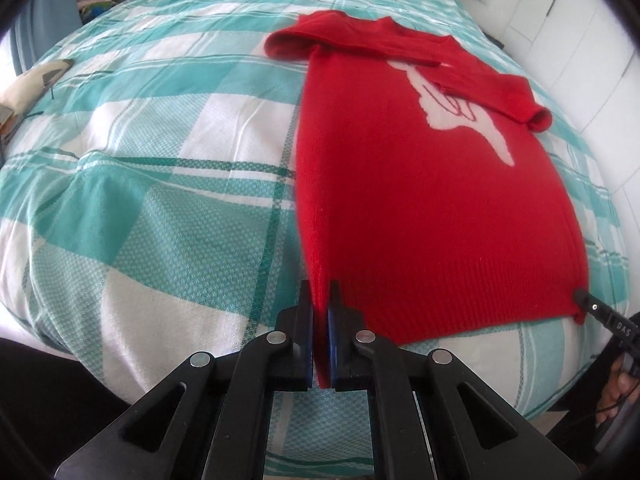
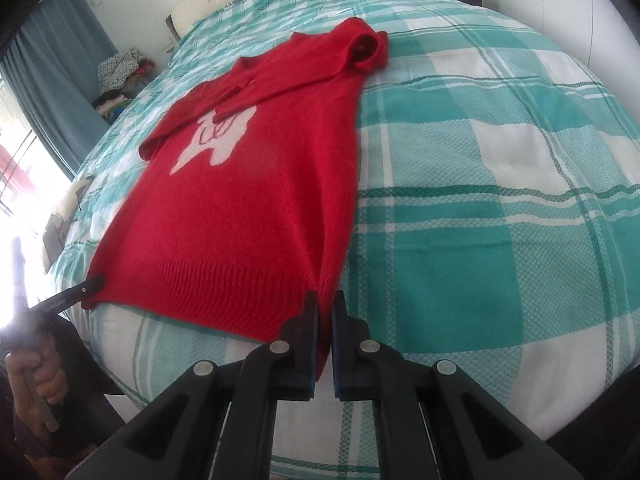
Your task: Fold small clothes
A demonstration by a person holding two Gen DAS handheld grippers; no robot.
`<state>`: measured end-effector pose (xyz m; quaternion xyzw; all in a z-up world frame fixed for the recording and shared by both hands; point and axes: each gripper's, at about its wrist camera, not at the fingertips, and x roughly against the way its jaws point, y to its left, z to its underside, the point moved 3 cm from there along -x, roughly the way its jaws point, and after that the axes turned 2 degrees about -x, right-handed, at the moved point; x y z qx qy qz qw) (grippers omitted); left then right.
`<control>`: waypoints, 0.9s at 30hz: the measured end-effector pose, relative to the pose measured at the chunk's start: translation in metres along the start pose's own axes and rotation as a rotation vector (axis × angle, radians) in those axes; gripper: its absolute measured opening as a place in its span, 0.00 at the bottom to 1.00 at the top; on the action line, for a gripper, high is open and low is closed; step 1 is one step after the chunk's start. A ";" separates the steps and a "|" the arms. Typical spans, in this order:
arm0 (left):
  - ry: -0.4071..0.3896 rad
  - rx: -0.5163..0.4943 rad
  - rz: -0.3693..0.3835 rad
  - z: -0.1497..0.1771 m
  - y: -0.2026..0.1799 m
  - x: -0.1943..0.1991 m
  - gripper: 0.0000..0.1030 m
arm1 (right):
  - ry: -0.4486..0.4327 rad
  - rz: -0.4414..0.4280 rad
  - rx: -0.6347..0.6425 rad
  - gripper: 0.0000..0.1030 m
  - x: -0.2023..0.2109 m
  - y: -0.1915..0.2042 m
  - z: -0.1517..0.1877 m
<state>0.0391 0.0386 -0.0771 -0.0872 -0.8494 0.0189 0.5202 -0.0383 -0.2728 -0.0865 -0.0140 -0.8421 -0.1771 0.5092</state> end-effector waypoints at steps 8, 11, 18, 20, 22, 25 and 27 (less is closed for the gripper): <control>-0.009 -0.087 -0.100 0.003 -0.014 -0.010 0.07 | -0.004 0.052 0.066 0.04 -0.015 0.003 -0.002; -0.039 -0.080 -0.123 0.003 -0.015 -0.001 0.31 | -0.025 0.070 0.102 0.05 -0.011 0.007 0.002; -0.146 -0.040 -0.169 0.000 0.003 0.055 0.80 | 0.000 0.088 0.107 0.46 0.021 -0.002 0.002; -0.216 -0.009 -0.150 -0.021 0.010 0.077 0.80 | -0.045 0.141 0.145 0.46 0.044 -0.005 -0.016; -0.293 0.010 -0.108 -0.053 0.013 0.093 0.86 | -0.130 0.191 0.235 0.47 0.065 0.007 -0.051; -0.399 0.045 -0.108 -0.101 0.012 0.095 0.89 | -0.228 0.190 0.407 0.57 0.073 0.054 -0.110; -0.435 0.075 -0.106 -0.124 0.011 0.081 0.89 | -0.205 0.146 0.542 0.63 0.053 0.097 -0.140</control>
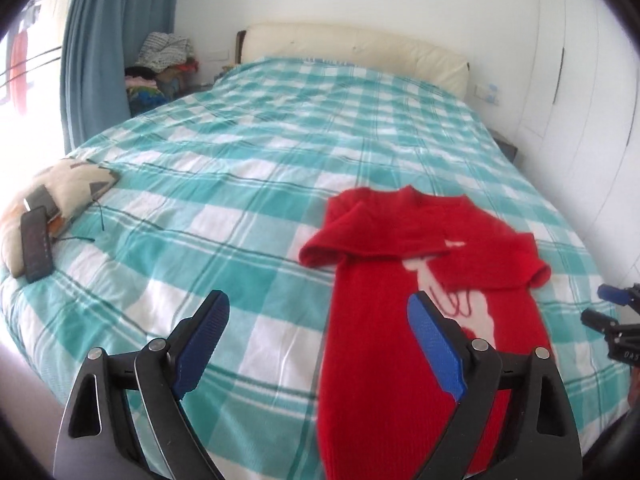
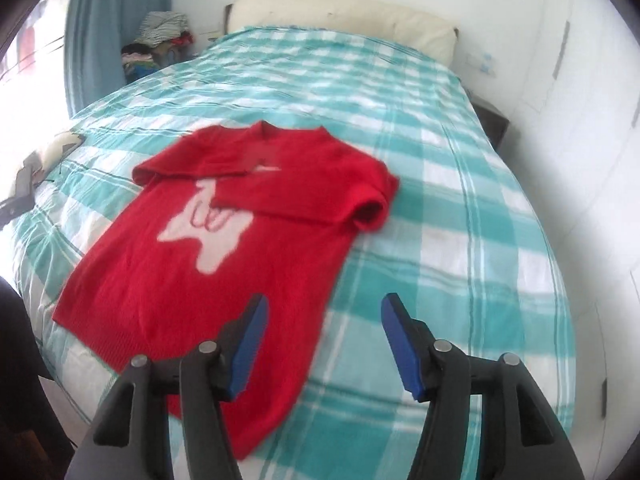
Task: Fold small clothes
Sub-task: 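Open both grippers and release the hem, then grasp a sleeve cuff with the right gripper and fold it across the body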
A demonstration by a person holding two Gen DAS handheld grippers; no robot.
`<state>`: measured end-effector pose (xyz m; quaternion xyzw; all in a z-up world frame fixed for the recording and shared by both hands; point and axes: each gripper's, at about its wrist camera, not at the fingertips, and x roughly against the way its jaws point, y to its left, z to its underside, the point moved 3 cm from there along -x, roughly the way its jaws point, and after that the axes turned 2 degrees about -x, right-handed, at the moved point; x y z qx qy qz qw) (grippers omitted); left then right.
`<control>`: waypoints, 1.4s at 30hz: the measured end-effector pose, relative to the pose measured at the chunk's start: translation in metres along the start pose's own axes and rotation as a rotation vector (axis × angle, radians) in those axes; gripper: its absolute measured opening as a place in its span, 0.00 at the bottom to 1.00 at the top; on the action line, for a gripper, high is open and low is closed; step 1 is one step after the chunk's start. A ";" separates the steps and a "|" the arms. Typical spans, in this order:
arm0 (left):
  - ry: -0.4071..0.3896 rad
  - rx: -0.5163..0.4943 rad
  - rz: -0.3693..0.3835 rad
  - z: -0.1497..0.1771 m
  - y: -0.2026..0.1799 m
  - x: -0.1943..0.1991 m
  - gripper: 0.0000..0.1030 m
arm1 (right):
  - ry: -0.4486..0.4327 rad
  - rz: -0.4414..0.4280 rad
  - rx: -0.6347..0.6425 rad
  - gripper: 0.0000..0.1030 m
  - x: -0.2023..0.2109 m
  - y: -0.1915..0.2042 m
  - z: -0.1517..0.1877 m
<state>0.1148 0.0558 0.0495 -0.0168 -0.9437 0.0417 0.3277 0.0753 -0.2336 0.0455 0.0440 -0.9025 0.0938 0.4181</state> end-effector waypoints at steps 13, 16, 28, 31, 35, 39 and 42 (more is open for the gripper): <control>0.097 0.009 -0.115 0.028 0.015 -0.051 0.88 | 0.184 -0.140 0.208 0.36 -0.217 0.104 -0.062; 0.117 0.029 -0.085 0.029 0.016 -0.053 0.88 | 0.136 -0.144 0.027 0.07 -0.198 0.059 -0.071; 0.147 0.014 -0.075 0.037 0.004 -0.057 0.88 | -0.082 0.121 -0.689 0.07 -0.058 -0.275 0.016; 0.164 0.013 -0.088 0.041 0.002 -0.063 0.88 | -0.100 0.148 -0.843 0.07 -0.055 -0.318 0.068; 0.180 0.008 -0.090 0.045 -0.001 -0.067 0.88 | -0.041 0.026 -1.054 0.07 -0.066 -0.347 0.111; 0.181 -0.016 -0.095 0.048 -0.008 -0.068 0.88 | 0.003 -0.042 -1.128 0.08 -0.077 -0.357 0.130; 0.187 -0.029 -0.092 0.050 -0.011 -0.070 0.88 | 0.002 -0.092 -1.189 0.14 -0.082 -0.360 0.143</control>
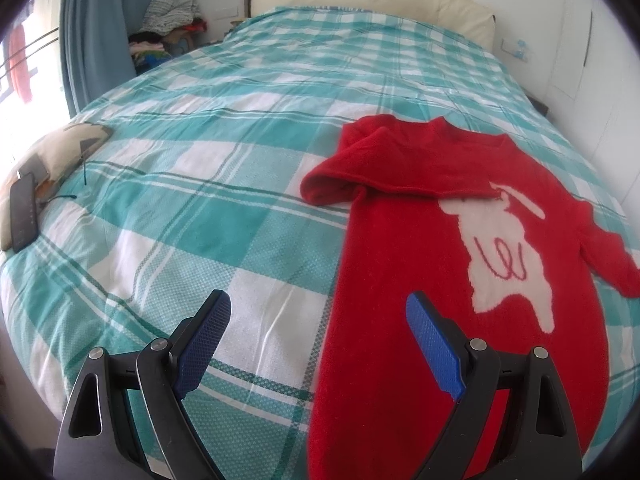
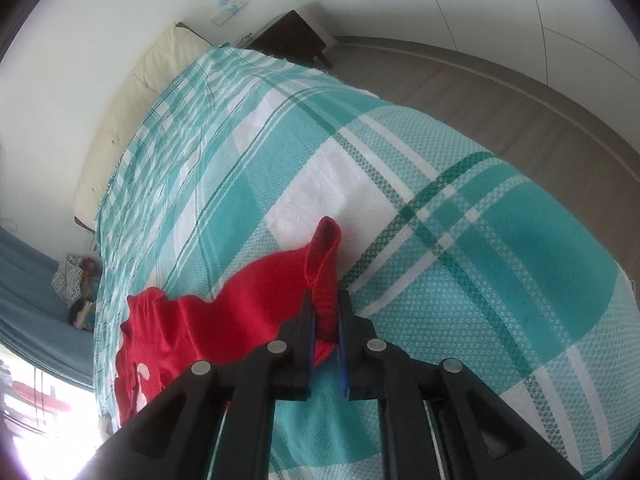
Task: Fold small clothes
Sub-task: 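Grasp a sleeve cuff with the right gripper and fold it across the body, then open the right gripper and release the sleeve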
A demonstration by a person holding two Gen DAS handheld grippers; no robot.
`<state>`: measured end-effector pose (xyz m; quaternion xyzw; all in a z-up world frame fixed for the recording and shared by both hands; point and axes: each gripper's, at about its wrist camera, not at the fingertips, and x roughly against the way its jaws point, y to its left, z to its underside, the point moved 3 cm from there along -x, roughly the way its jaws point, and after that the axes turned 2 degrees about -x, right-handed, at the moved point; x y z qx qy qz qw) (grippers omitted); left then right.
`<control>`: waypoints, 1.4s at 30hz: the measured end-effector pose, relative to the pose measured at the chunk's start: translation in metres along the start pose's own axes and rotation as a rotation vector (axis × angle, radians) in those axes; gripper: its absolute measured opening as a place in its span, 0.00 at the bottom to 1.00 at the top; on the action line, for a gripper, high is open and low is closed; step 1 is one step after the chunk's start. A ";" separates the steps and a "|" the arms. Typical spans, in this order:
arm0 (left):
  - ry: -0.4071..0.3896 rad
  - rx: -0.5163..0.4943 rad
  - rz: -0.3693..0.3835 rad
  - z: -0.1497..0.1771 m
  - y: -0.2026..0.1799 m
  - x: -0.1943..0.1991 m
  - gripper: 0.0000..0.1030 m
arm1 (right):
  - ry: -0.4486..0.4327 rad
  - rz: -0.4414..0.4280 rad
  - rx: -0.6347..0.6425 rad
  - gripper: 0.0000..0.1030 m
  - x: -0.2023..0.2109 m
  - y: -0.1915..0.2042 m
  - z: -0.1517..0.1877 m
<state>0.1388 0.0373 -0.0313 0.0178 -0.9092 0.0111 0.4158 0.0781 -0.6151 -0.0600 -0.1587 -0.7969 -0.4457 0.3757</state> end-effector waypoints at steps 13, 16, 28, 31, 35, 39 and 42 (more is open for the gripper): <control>0.022 -0.008 -0.010 0.003 0.001 -0.002 0.88 | -0.106 0.327 0.055 0.03 0.016 -0.010 -0.002; 0.030 -0.023 -0.018 0.004 -0.001 -0.003 0.88 | -0.092 0.384 0.075 0.03 0.014 -0.019 -0.002; -0.148 -0.223 -0.084 -0.042 -0.024 0.039 0.91 | -0.132 0.438 0.026 0.49 0.055 -0.026 0.001; -0.189 -0.356 0.002 -0.082 -0.058 0.038 0.98 | -0.228 0.463 0.055 0.49 0.086 -0.015 0.002; -0.071 -0.624 0.121 -0.097 -0.121 -0.018 0.97 | -0.315 0.395 0.120 0.51 0.109 0.013 0.012; 0.003 -0.805 0.084 -0.087 -0.160 -0.076 0.77 | -0.305 0.333 0.194 0.51 0.103 0.040 0.029; 0.033 -0.834 0.058 -0.088 -0.173 -0.105 0.73 | -0.272 0.319 0.265 0.51 0.090 0.058 0.037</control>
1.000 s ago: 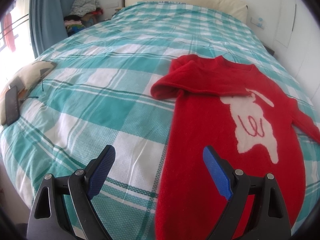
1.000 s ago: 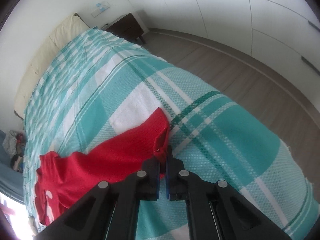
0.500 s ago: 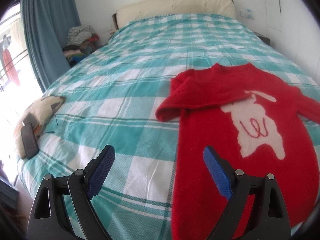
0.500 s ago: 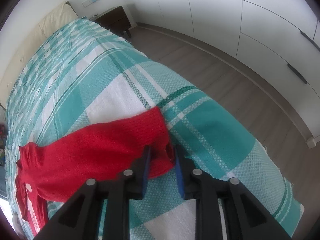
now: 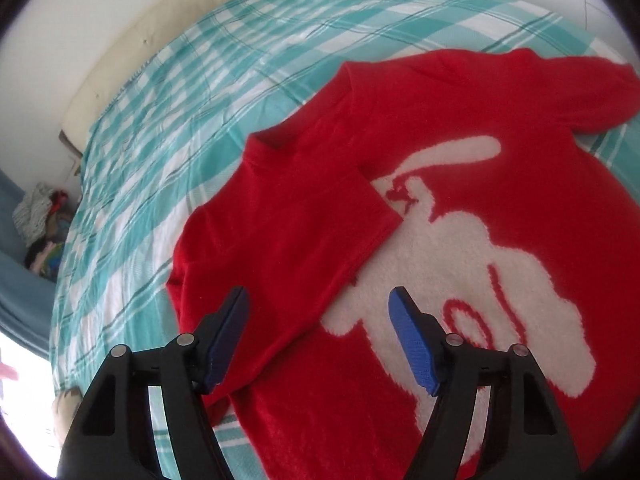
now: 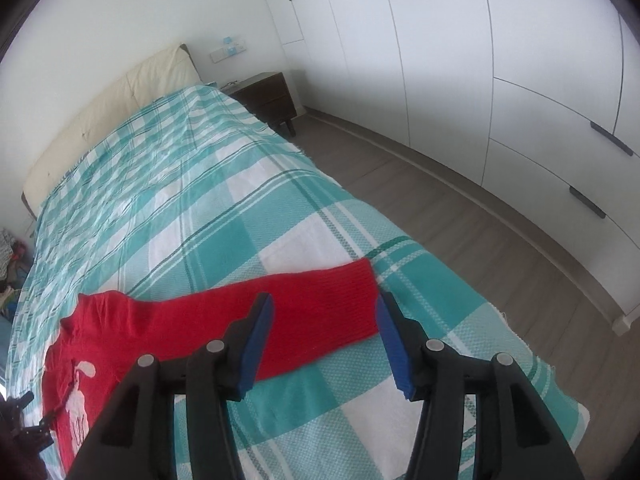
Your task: Fold small clothes
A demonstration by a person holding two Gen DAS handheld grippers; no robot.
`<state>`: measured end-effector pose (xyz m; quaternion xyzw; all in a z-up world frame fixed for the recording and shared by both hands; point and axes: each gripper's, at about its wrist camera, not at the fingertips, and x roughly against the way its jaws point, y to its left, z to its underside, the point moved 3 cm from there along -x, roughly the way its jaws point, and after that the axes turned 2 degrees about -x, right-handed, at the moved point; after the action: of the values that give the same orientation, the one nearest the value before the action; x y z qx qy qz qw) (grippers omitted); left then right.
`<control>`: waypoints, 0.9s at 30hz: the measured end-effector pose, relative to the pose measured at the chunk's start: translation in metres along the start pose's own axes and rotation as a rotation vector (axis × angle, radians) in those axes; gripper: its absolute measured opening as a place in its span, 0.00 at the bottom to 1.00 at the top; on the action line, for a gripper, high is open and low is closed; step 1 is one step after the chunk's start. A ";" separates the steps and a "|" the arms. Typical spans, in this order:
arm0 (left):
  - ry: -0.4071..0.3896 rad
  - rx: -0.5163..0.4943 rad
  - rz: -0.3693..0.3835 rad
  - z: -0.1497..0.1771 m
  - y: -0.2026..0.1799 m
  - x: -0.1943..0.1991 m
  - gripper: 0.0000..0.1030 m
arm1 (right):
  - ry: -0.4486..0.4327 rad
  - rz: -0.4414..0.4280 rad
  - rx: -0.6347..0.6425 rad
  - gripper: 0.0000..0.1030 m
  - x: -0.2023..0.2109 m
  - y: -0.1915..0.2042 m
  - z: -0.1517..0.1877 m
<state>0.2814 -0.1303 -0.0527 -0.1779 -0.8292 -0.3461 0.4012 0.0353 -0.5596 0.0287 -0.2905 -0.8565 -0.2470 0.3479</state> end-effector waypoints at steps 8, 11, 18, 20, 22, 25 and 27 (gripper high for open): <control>0.010 0.027 0.086 -0.009 -0.005 -0.040 0.12 | 0.026 -0.036 0.073 0.51 -0.012 0.027 0.010; -0.044 0.140 0.088 -0.007 0.011 -0.026 0.04 | 0.018 -0.036 0.090 0.51 -0.012 0.034 0.011; -0.122 0.716 -0.064 0.073 0.169 0.038 0.04 | -0.023 -0.061 0.110 0.51 -0.002 0.043 0.010; -0.087 0.837 -0.180 0.115 0.213 0.050 0.04 | -0.025 -0.079 0.108 0.51 -0.001 0.045 0.011; -0.031 0.961 -0.277 0.160 0.245 0.055 0.04 | -0.017 -0.101 0.103 0.51 -0.001 0.048 0.013; 0.058 1.149 -0.358 0.227 0.269 0.051 0.04 | -0.009 -0.113 0.105 0.51 -0.002 0.054 0.018; 0.113 1.244 -0.376 0.264 0.272 0.042 0.04 | -0.009 -0.119 0.110 0.51 -0.002 0.058 0.020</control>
<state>0.2684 0.2495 -0.0178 0.2541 -0.8694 0.1255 0.4048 0.0665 -0.5061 0.0272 -0.2207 -0.8861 -0.2185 0.3441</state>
